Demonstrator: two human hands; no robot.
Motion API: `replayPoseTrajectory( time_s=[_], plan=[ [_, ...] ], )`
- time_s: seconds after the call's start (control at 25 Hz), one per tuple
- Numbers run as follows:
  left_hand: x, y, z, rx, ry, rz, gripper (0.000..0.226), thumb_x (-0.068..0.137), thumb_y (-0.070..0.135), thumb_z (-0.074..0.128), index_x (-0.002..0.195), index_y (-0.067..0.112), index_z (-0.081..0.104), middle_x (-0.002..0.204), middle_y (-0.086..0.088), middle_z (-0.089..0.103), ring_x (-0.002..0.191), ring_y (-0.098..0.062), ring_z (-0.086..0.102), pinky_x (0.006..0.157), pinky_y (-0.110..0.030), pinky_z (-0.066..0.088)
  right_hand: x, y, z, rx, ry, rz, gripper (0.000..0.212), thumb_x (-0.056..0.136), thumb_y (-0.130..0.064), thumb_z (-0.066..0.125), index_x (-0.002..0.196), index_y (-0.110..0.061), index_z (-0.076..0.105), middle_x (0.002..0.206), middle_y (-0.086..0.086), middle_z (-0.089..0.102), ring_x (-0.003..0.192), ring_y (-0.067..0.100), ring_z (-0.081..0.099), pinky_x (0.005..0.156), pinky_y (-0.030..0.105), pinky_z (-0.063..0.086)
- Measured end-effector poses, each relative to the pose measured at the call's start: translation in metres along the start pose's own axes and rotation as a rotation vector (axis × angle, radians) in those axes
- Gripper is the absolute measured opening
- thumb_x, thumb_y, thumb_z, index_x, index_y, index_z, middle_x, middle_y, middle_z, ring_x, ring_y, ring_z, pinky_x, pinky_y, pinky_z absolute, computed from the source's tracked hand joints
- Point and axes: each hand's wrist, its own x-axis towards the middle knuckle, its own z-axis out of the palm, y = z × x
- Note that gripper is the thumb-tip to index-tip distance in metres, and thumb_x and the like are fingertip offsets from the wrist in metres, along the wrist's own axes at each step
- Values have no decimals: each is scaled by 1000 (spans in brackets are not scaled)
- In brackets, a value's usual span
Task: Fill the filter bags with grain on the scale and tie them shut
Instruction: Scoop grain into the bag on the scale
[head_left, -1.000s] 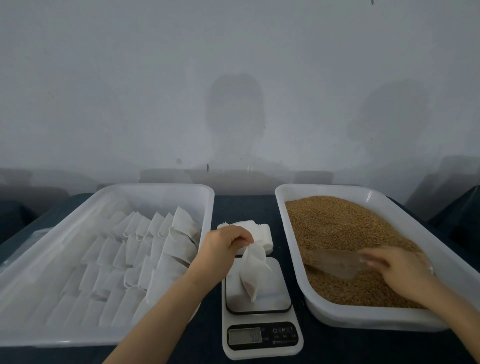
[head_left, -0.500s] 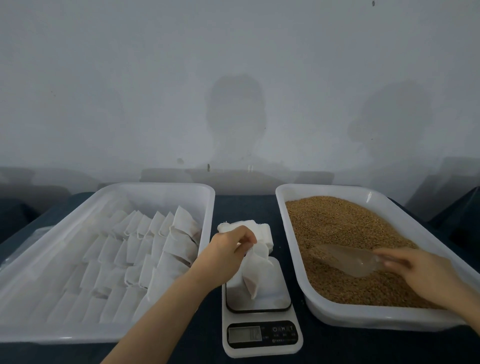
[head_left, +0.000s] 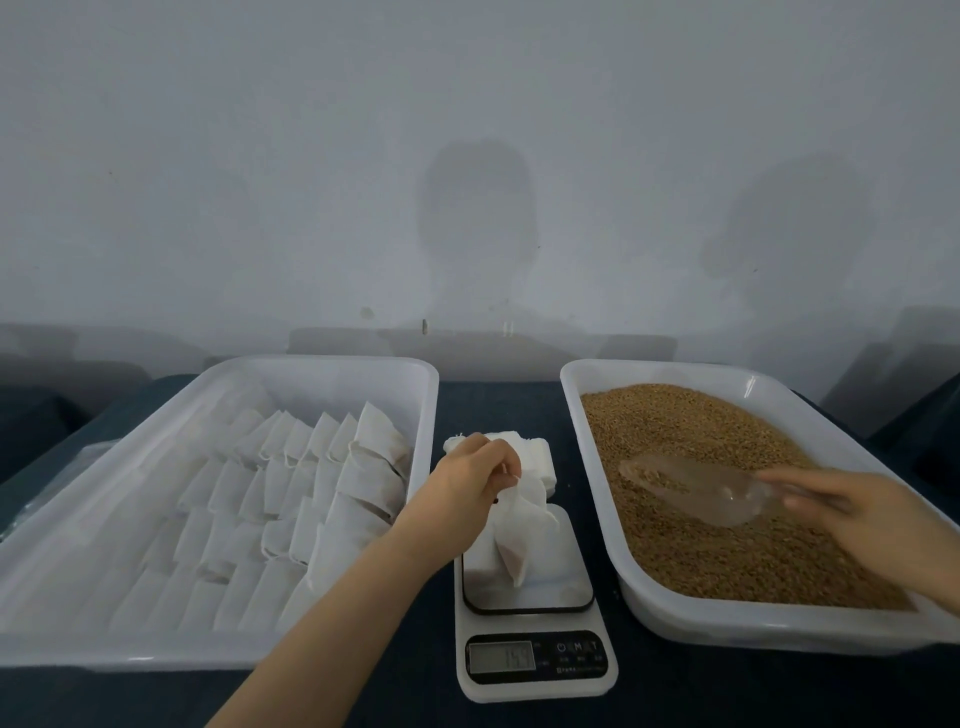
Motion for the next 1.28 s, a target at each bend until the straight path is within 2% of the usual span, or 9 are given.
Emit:
replayPoseTrajectory(
  time_s=[0.08,0.16,0.32,0.44,0.6,0.88,1.08,1.2,1.28],
  plan=[
    [2,1,-1,-7,-2,-24,17,99,7,46,105,9,61,104,1,57,91,-13,56,77,-8,42,1,-17,-4,10,-21,-76,43,85,-19,62,97,-60,56,105,-28,61,89,-9,54,88,28,45],
    [2,3,-1,2,-19,-53,20,99,5,46,111,8,62,110,-3,63,98,-15,60,85,-12,44,3,-35,-6,11,-25,-139,43,85,-19,62,98,-60,58,96,-36,61,88,-12,55,81,20,43],
    [-1,2,0,-15,-13,-33,22,98,0,46,113,5,62,113,-9,65,101,-17,61,91,-20,49,5,-67,-6,4,-49,-271,40,86,-17,61,105,-52,62,101,-32,64,99,-8,57,83,19,43],
    [-1,-1,2,-5,14,11,22,97,-1,46,111,4,63,108,-9,65,95,-16,60,85,-12,45,8,-85,-5,-51,-59,-331,38,86,-14,62,109,-44,63,101,-25,65,99,-4,57,87,21,43],
    [-2,-1,3,-18,48,59,19,98,1,47,106,4,63,100,-8,65,82,-8,52,73,-2,39,11,-100,-4,-164,-74,-352,35,87,-16,61,111,-41,63,99,-19,66,95,3,58,86,23,44],
    [-1,-5,7,-5,42,41,19,99,5,47,111,9,61,105,-5,64,83,-8,52,69,1,37,14,-106,-7,-243,-56,-365,34,86,-19,62,112,-40,63,102,-21,64,97,2,57,96,30,41],
    [1,-7,9,-26,30,11,18,101,11,45,112,12,59,111,-2,65,88,-7,54,71,1,39,18,-110,-10,-346,-38,-400,35,86,-24,61,109,-50,59,95,-33,57,99,2,53,106,44,31],
    [1,-7,10,-54,27,14,17,101,11,45,110,11,59,109,-4,66,86,-6,53,71,1,38,22,-115,-11,-417,-27,-436,36,87,-28,59,104,-58,51,93,-36,54,100,-1,48,108,36,21],
    [1,-6,10,-66,29,17,16,100,11,46,108,10,60,109,-4,66,86,-6,53,71,1,38,23,-120,-11,-443,-20,-459,35,88,-30,57,100,-61,50,92,-36,53,97,-4,43,100,26,12]
  ],
)
